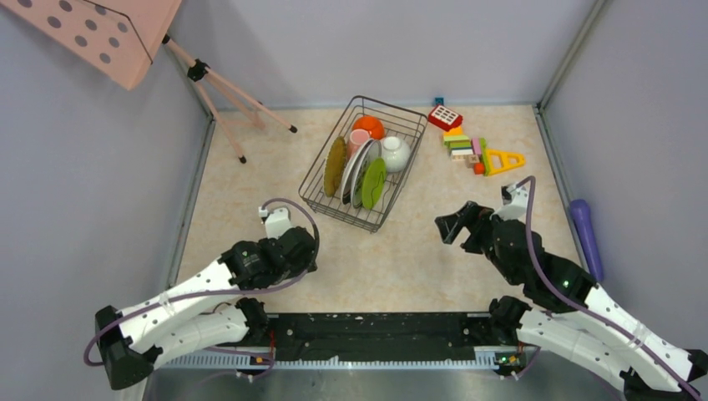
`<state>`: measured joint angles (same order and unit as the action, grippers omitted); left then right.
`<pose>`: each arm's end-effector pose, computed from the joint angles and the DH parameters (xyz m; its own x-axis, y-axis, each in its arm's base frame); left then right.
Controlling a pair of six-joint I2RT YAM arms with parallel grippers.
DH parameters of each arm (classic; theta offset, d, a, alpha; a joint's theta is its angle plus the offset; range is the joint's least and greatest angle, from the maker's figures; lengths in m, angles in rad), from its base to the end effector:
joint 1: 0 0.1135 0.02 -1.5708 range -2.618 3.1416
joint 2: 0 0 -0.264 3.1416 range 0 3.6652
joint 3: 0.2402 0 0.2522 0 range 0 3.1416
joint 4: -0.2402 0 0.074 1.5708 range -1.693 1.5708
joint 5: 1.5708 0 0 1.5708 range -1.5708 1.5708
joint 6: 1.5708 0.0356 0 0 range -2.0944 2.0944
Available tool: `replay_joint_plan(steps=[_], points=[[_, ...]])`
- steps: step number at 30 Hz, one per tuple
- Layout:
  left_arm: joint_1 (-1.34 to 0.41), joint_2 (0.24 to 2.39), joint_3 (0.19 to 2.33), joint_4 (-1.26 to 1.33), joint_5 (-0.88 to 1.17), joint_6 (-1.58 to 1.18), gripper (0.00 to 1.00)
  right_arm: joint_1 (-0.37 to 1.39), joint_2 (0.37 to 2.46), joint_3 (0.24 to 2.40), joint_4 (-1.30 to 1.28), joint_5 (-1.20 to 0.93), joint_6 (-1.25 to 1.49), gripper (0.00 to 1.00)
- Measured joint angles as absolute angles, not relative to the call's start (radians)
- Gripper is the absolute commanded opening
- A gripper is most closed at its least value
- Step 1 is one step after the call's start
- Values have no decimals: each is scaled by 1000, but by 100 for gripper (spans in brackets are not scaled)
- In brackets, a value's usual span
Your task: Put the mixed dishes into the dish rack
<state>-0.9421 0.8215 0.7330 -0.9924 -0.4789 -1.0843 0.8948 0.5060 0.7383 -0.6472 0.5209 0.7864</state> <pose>0.0951 -0.1029 0.2517 -0.7644 -0.2827 -0.5794 -0.1827 0.9569 -0.2258 0.0824 0.0744 0.3140 -0.4554 0.4135 -0.7885 -0.0981 0.8569 0.5061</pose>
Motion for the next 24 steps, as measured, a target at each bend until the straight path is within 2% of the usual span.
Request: replay_joint_plan(steps=[4,8,9,11,13,14,18,24], points=[[-936,839,684,-968,-464,-1087,63,895,506,726,-643,514,789,92],[-925,879,649,-917,-459,-1081,50,895,505,718,-643,511,793,92],[-924,891,642,-905,-456,-1078,45,895,504,716,-643,511,795,92],[-923,913,630,-883,-450,-1068,28,895,501,713,-645,509,798,92],[-923,930,625,-868,-447,-1063,3,895,495,712,-645,509,805,92],[-922,941,624,-855,-443,-1059,0,895,489,712,-645,506,806,92],[-918,952,634,-840,-464,-1033,0,895,479,704,-634,474,804,92],[-917,905,650,-840,-412,-990,0,895,553,686,-559,297,750,98]])
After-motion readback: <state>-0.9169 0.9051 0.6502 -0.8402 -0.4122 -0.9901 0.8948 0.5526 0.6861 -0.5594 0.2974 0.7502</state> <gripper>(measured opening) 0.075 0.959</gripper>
